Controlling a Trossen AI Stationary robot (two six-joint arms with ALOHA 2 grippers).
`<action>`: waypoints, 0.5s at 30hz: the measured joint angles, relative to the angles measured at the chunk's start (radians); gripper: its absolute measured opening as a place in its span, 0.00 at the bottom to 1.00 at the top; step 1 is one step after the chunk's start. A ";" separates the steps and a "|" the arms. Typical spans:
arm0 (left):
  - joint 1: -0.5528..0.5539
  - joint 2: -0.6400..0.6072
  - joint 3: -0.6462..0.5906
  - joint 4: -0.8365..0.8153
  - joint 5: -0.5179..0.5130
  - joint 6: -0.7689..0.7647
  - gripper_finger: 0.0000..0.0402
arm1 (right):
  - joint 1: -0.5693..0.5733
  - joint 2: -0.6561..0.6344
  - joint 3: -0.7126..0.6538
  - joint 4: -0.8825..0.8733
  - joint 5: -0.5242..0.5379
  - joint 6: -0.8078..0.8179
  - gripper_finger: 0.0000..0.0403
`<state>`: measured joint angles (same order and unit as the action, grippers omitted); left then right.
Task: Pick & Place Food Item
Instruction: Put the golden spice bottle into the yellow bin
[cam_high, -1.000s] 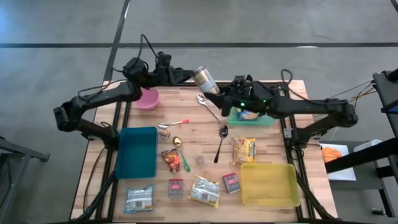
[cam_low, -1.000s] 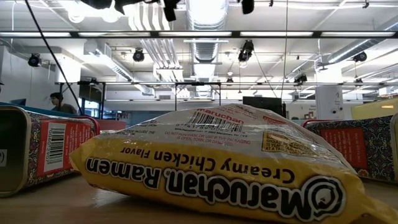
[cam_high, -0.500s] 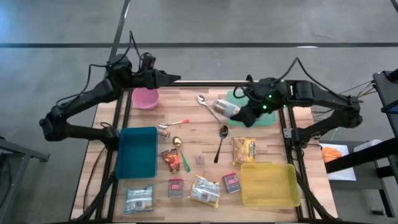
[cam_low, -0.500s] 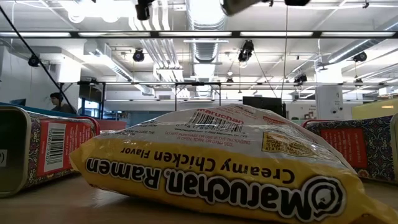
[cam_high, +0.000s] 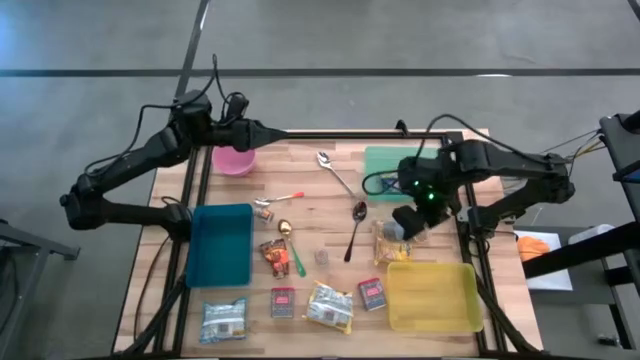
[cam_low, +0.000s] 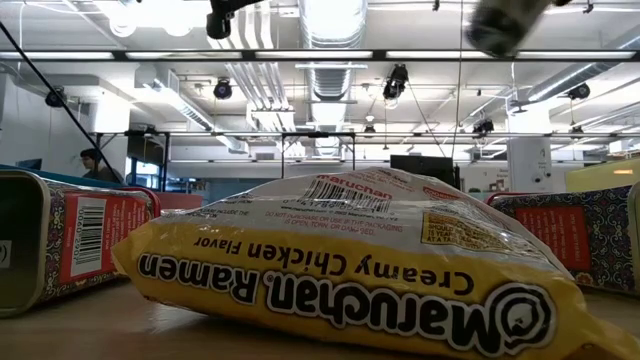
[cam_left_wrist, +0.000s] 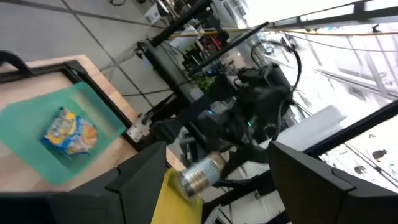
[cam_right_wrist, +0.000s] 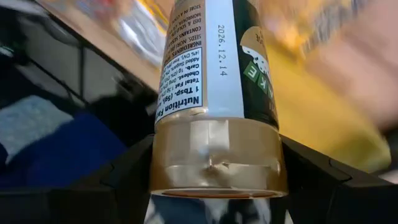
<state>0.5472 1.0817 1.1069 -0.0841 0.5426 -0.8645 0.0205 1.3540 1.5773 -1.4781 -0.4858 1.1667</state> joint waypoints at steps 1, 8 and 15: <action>0.000 0.000 0.000 0.000 0.000 0.004 0.71 | 0.005 0.011 0.000 -0.019 -0.022 0.013 0.67; 0.000 0.000 0.000 -0.015 0.000 0.032 0.71 | 0.029 0.105 -0.001 -0.030 -0.152 0.041 0.67; 0.000 0.000 0.000 -0.073 0.013 0.072 0.71 | 0.069 0.217 -0.018 -0.036 -0.307 -0.014 0.67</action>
<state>0.5468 1.0817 1.1069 -0.1571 0.5561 -0.7926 0.0895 1.5706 1.5595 -1.5143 -0.7925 1.1528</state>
